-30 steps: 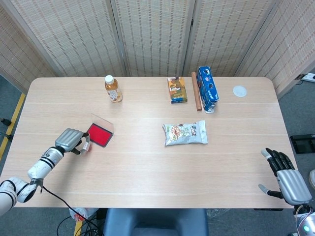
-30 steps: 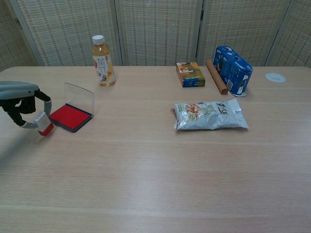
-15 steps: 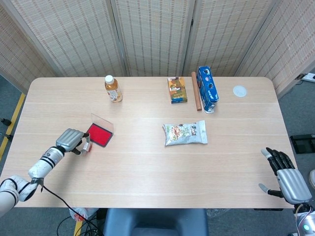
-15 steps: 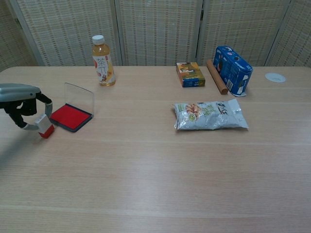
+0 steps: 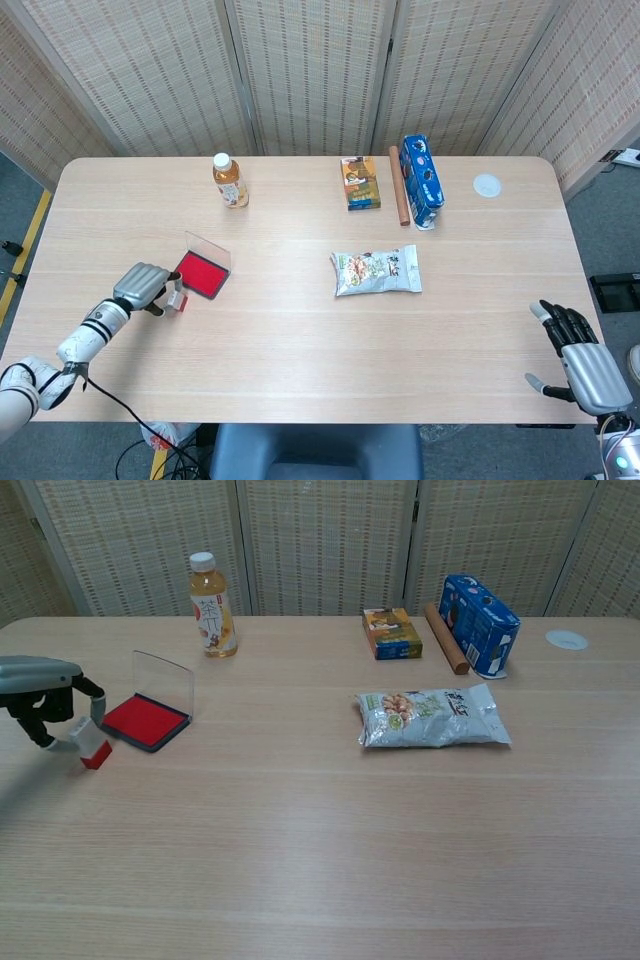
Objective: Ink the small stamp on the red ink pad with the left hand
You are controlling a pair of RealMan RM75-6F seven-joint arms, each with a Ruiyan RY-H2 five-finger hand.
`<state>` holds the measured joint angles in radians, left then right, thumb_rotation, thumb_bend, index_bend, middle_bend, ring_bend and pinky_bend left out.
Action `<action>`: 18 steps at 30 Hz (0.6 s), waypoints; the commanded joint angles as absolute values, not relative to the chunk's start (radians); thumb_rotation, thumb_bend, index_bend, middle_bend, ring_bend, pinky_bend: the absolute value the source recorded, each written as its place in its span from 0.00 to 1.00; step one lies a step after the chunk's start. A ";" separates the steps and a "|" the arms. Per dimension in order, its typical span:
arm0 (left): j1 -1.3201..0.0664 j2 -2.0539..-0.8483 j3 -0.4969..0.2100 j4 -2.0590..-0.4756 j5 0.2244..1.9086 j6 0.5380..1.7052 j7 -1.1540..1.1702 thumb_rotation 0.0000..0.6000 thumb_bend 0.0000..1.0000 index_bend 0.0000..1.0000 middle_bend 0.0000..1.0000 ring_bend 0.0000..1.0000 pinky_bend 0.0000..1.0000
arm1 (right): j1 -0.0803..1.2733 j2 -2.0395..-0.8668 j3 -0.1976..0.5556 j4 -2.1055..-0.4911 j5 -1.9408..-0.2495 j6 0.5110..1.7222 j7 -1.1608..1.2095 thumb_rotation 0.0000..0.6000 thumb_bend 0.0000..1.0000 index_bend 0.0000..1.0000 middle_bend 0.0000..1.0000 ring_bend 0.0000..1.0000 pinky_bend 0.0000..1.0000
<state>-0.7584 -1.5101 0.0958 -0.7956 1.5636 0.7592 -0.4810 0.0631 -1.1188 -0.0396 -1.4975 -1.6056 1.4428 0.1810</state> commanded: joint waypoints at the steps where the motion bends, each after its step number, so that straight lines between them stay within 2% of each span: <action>1: -0.761 -1.492 0.090 -0.823 1.549 0.744 -0.457 1.00 0.17 0.48 1.00 0.72 0.63 | 0.062 -1.118 -0.040 -1.498 -1.607 1.447 0.182 1.00 0.18 0.00 0.00 0.00 0.00; 12: -0.740 -1.421 0.055 -0.955 1.503 0.776 -0.347 1.00 0.14 0.33 0.99 0.72 0.63 | 0.053 -1.113 -0.043 -1.499 -1.622 1.472 0.190 1.00 0.18 0.00 0.00 0.00 0.00; 18: -0.651 -1.249 0.014 -1.193 1.453 0.951 -0.212 1.00 0.14 0.25 0.94 0.65 0.63 | 0.048 -1.106 -0.045 -1.495 -1.633 1.488 0.209 1.00 0.18 0.00 0.00 0.00 0.00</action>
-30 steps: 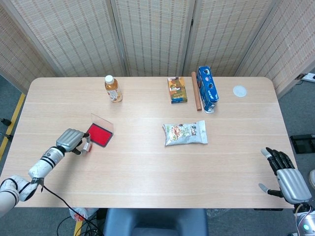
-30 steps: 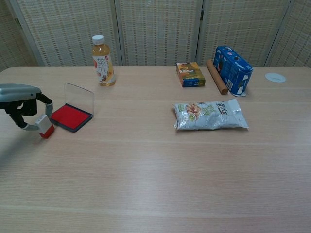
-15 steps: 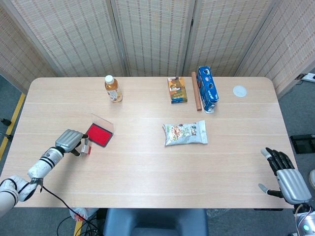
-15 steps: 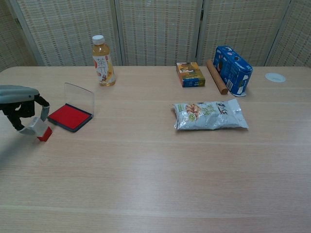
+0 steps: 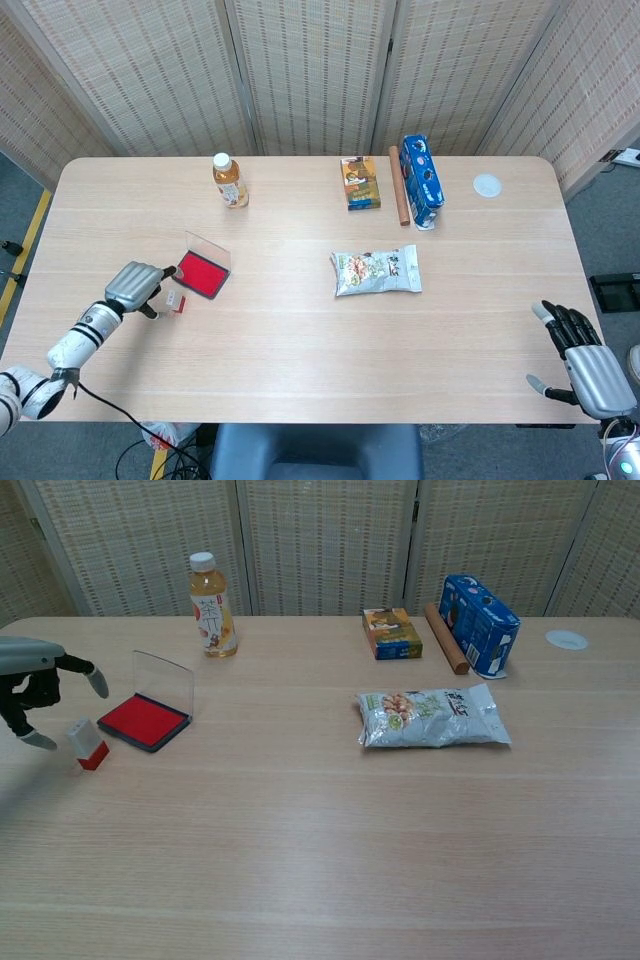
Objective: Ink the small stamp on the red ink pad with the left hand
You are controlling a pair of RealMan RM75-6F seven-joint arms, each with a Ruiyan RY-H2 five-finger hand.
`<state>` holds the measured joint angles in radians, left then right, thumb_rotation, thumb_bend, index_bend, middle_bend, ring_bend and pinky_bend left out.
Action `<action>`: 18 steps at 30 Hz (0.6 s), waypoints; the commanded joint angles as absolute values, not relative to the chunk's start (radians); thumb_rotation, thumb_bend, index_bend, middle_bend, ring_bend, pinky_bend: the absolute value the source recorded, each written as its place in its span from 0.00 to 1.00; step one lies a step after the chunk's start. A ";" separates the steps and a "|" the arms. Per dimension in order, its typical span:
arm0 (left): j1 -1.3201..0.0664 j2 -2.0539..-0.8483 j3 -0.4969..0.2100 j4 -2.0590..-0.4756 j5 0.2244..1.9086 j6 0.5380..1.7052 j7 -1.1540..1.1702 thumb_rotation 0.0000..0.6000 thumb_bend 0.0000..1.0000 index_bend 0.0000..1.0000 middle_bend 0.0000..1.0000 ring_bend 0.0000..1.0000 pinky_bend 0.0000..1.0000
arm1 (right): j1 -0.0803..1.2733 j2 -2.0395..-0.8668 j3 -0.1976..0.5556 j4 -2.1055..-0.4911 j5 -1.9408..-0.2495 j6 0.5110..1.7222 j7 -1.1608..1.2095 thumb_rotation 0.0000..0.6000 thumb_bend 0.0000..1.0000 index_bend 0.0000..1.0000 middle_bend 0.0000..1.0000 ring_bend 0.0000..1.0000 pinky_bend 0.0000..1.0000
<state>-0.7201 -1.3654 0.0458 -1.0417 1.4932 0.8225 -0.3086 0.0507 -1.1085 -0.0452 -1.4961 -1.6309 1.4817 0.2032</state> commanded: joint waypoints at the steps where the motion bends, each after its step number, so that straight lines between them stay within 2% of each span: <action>1: -0.616 -1.208 0.003 -1.251 1.434 1.011 -0.180 1.00 0.14 0.24 0.92 0.63 0.63 | 0.046 -1.104 -0.045 -1.493 -1.635 1.493 0.213 1.00 0.18 0.00 0.00 0.00 0.00; 4: -0.514 -1.124 -0.015 -1.384 1.399 1.174 -0.132 1.00 0.14 0.18 0.82 0.55 0.59 | 0.044 -1.101 -0.045 -1.490 -1.638 1.502 0.225 1.00 0.18 0.00 0.00 0.00 0.00; 5: -0.483 -1.106 -0.016 -1.416 1.395 1.223 -0.124 1.00 0.14 0.16 0.74 0.51 0.55 | 0.044 -1.101 -0.045 -1.490 -1.639 1.503 0.228 1.00 0.18 0.00 0.00 0.00 0.00; 8: -0.383 -1.074 -0.011 -1.484 1.400 1.374 -0.109 1.00 0.13 0.11 0.60 0.39 0.47 | 0.045 -1.100 -0.046 -1.489 -1.641 1.502 0.234 1.00 0.18 0.00 0.00 0.00 0.00; 10: -0.321 -1.074 0.000 -1.503 1.413 1.460 -0.105 1.00 0.13 0.10 0.52 0.31 0.45 | 0.046 -1.099 -0.047 -1.489 -1.642 1.499 0.238 1.00 0.18 0.00 0.00 0.00 0.00; 14: -0.225 -1.086 0.027 -1.512 1.428 1.556 -0.124 1.00 0.13 0.04 0.31 0.17 0.41 | 0.050 -1.099 -0.048 -1.488 -1.644 1.493 0.249 1.00 0.18 0.00 0.00 0.00 0.00; 18: -0.156 -1.106 0.054 -1.501 1.427 1.592 -0.117 1.00 0.13 0.00 0.17 0.05 0.37 | 0.056 -1.099 -0.048 -1.481 -1.634 1.476 0.262 1.00 0.18 0.00 0.00 0.00 0.00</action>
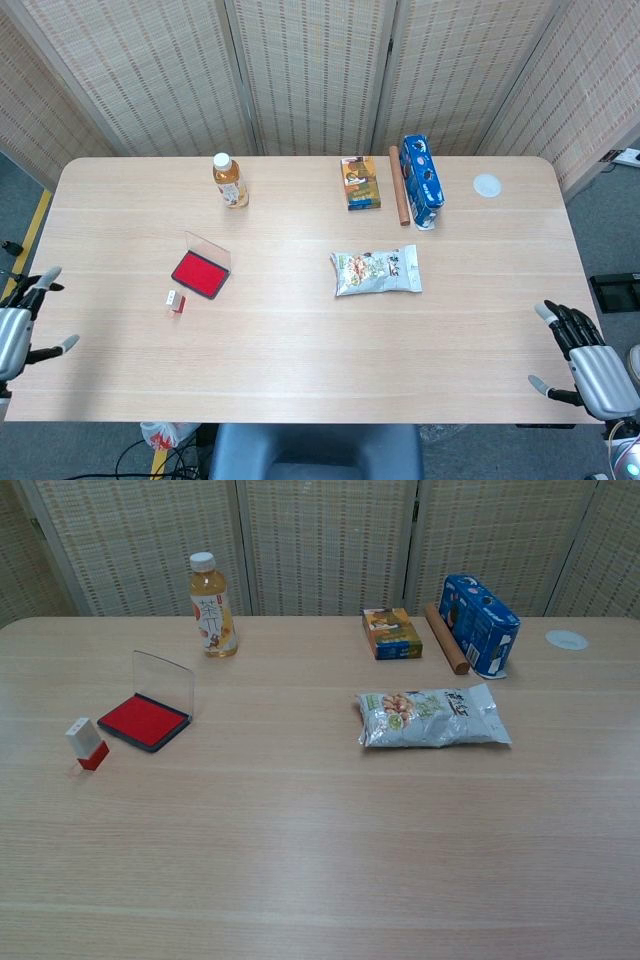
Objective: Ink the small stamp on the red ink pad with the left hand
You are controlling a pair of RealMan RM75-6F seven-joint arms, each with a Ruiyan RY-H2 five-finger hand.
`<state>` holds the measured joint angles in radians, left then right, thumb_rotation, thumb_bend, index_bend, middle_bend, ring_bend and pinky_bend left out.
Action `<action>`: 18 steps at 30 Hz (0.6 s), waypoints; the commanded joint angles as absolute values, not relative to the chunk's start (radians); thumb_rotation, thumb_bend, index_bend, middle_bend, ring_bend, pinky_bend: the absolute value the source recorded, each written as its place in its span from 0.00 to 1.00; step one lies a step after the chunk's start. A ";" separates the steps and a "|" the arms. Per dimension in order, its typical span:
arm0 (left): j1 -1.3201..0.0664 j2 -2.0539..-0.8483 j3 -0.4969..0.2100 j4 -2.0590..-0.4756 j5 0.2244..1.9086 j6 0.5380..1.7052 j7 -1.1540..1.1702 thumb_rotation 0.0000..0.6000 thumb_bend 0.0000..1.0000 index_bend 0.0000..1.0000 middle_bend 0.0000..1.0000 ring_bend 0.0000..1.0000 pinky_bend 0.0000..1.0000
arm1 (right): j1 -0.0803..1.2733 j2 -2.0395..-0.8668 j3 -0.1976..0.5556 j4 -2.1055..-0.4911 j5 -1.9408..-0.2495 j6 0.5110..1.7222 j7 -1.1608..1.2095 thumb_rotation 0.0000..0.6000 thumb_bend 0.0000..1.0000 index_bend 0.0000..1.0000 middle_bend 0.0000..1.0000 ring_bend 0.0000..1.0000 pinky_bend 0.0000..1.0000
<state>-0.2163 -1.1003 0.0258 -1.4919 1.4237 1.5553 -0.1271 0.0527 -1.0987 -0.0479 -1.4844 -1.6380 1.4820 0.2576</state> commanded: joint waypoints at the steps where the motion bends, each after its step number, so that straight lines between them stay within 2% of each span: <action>1: -0.140 -1.112 0.064 -1.491 1.431 1.594 -0.116 1.00 0.13 0.00 0.15 0.04 0.36 | 0.058 -1.099 -0.048 -1.479 -1.633 1.471 0.266 1.00 0.18 0.00 0.00 0.00 0.00; 4: -0.100 -1.140 0.073 -1.459 1.432 1.612 -0.120 1.00 0.13 0.00 0.08 0.00 0.32 | 0.061 -1.101 -0.048 -1.474 -1.632 1.464 0.267 1.00 0.18 0.00 0.00 0.00 0.00; 10: -0.054 -1.167 0.070 -1.449 1.463 1.668 -0.044 1.00 0.13 0.00 0.03 0.00 0.28 | 0.062 -1.108 -0.050 -1.477 -1.634 1.462 0.244 1.00 0.18 0.00 0.00 0.00 0.00; 18: -0.030 -1.163 0.067 -1.470 1.506 1.681 -0.028 1.00 0.13 0.00 0.02 0.00 0.28 | 0.043 -1.107 -0.039 -1.497 -1.618 1.495 0.214 1.00 0.18 0.00 0.00 0.00 0.00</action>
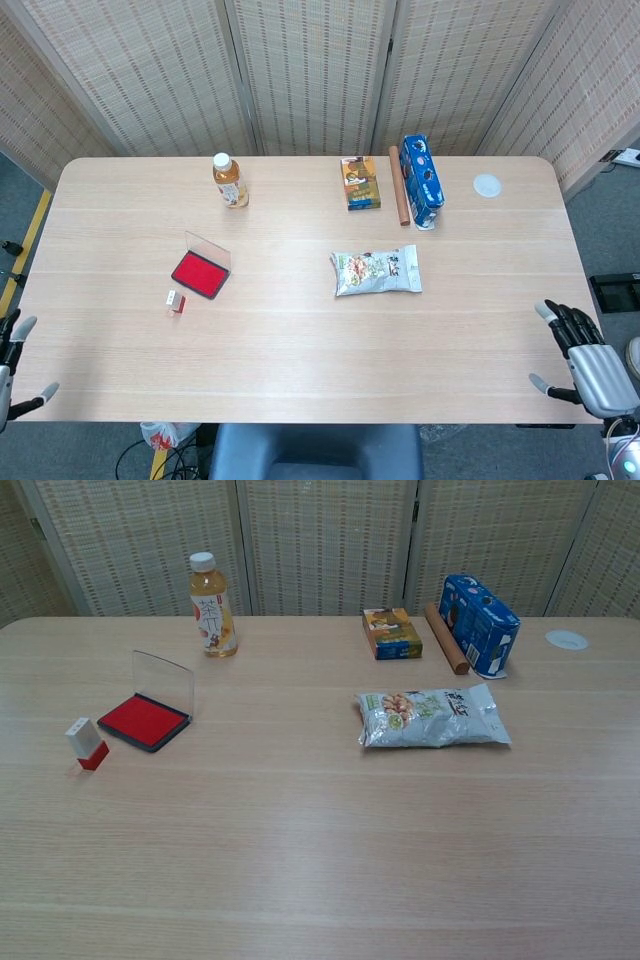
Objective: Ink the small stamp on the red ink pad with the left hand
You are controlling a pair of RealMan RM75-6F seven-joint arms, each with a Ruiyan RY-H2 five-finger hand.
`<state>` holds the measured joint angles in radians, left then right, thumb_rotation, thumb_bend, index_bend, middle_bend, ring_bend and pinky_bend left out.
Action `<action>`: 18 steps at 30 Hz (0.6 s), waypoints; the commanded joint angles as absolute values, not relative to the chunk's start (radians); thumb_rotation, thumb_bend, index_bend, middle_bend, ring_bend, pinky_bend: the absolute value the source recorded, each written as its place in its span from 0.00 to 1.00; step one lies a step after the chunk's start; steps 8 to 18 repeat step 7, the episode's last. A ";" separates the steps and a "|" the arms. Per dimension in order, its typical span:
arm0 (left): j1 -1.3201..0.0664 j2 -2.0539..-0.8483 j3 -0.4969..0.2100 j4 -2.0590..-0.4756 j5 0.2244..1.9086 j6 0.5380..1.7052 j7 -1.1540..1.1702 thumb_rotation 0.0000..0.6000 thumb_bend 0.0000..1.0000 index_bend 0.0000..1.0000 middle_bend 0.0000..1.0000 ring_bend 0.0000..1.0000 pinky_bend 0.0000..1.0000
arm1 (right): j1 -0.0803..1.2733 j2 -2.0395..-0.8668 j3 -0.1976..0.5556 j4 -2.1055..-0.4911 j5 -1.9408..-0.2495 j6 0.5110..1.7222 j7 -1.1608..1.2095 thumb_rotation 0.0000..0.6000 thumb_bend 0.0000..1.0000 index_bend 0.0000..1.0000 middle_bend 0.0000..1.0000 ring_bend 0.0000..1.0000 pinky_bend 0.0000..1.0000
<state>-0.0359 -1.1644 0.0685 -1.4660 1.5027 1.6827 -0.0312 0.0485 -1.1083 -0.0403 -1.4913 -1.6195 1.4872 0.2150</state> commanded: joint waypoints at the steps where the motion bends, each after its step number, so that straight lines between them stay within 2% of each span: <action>1: -0.026 -1.161 0.066 -1.472 1.507 1.679 -0.028 1.00 0.13 0.00 0.02 0.00 0.28 | 0.041 -1.108 -0.040 -1.497 -1.619 1.496 0.211 1.00 0.18 0.00 0.00 0.00 0.00; 18: -0.021 -1.156 0.053 -1.461 1.496 1.649 -0.037 1.00 0.13 0.00 0.02 0.00 0.28 | 0.049 -1.113 -0.035 -1.509 -1.621 1.489 0.185 1.00 0.18 0.00 0.00 0.00 0.00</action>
